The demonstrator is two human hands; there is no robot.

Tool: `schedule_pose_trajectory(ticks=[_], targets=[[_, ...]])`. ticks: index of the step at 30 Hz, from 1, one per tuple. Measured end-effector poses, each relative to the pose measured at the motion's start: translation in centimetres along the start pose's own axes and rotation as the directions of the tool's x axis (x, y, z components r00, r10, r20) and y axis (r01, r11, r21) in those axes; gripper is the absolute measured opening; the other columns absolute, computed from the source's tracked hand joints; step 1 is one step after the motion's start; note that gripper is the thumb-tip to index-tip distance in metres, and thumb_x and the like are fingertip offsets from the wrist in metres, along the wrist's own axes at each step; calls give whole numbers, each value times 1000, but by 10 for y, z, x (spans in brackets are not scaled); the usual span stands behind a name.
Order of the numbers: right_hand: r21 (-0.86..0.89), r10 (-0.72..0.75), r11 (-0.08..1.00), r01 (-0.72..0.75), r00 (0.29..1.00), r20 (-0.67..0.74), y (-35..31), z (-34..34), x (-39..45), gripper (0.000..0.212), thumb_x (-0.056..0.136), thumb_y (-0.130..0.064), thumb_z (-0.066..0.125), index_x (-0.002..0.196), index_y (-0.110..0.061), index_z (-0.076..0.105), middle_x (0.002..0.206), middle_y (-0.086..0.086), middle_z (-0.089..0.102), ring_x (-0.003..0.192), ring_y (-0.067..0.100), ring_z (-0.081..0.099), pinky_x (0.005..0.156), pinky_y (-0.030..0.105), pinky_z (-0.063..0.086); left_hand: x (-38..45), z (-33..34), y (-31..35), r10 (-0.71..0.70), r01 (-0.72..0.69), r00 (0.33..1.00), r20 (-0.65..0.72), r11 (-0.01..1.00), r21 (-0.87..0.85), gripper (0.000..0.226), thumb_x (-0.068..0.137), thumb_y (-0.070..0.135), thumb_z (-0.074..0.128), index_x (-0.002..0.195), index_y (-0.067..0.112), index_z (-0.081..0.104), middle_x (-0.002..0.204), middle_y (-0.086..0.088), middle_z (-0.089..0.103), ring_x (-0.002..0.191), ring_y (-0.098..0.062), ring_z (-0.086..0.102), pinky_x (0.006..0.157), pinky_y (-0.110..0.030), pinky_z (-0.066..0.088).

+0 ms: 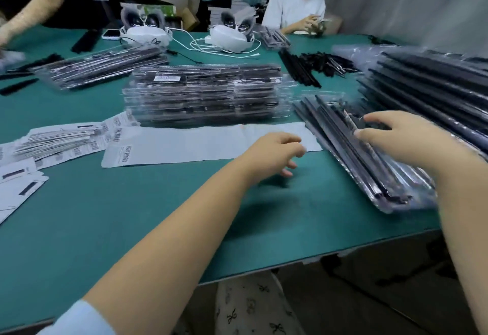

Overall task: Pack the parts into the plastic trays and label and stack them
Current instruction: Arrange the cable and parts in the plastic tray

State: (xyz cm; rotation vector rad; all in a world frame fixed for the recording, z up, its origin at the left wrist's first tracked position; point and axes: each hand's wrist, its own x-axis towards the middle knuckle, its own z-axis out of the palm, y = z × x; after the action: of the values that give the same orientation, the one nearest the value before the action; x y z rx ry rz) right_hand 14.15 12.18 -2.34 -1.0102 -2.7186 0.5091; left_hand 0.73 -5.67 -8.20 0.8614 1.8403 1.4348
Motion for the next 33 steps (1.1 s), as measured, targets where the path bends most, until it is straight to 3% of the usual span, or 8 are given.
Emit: schedule_pose_trajectory(ticks=[5,10,12,16,19,24,30,33], targets=[[-149,155,979,-137,981,118,36,11,-11,79,81,-68,51,145,-23,35,151,6,34,135,33,34,110,44,30,11,62,16,-179,187,982,54,939,-289,14,92,17,55,101,6,53,106,-8,49,76,-19,56,62,-29,58],[-347,43,938,8,989,139,31,31,-26,75,78,-80,29,138,-36,41,148,-1,38,131,36,34,103,47,31,22,83,18,-225,213,972,-68,966,-143,25,87,31,63,82,10,52,71,-5,49,57,-16,50,44,-19,44],[-217,-29,974,65,986,165,30,27,-29,73,77,-77,32,136,-36,46,143,-4,46,129,29,40,101,42,38,23,77,14,-214,193,962,-170,972,-131,27,83,29,70,76,9,55,61,-2,49,52,-15,49,40,-18,38],[230,2,973,-11,999,37,37,19,-30,48,81,-60,54,122,-34,56,109,-13,59,90,4,54,65,22,39,17,56,15,-216,163,967,-134,932,-323,10,87,15,66,85,5,65,79,-6,66,65,-14,62,52,-19,46],[411,90,909,-61,995,-52,43,25,-27,41,86,-46,60,122,-28,54,109,-7,57,89,10,55,70,28,42,6,40,17,-170,146,985,-16,889,-434,7,89,10,62,85,5,61,68,-7,63,56,-18,61,53,-24,51],[893,157,429,-134,985,72,11,30,-34,45,92,-32,57,130,-13,44,94,7,65,57,9,65,45,23,49,-20,-4,23,-107,83,994,-39,914,-398,8,85,14,64,83,7,61,58,-1,59,49,-13,55,49,-20,44],[929,-261,216,-301,899,352,-66,50,-53,47,75,-49,53,109,-18,62,80,5,72,54,15,62,46,23,50,-63,-90,15,-103,142,987,120,910,-389,17,72,23,63,70,11,75,68,-6,68,54,-17,64,55,-25,56],[924,-282,174,-340,882,378,-107,69,-60,35,82,-36,56,110,-15,60,82,10,74,45,12,58,39,18,47,-77,-130,2,-162,190,980,113,927,-323,19,73,27,62,71,15,76,68,-4,70,55,-15,66,56,-22,55]])
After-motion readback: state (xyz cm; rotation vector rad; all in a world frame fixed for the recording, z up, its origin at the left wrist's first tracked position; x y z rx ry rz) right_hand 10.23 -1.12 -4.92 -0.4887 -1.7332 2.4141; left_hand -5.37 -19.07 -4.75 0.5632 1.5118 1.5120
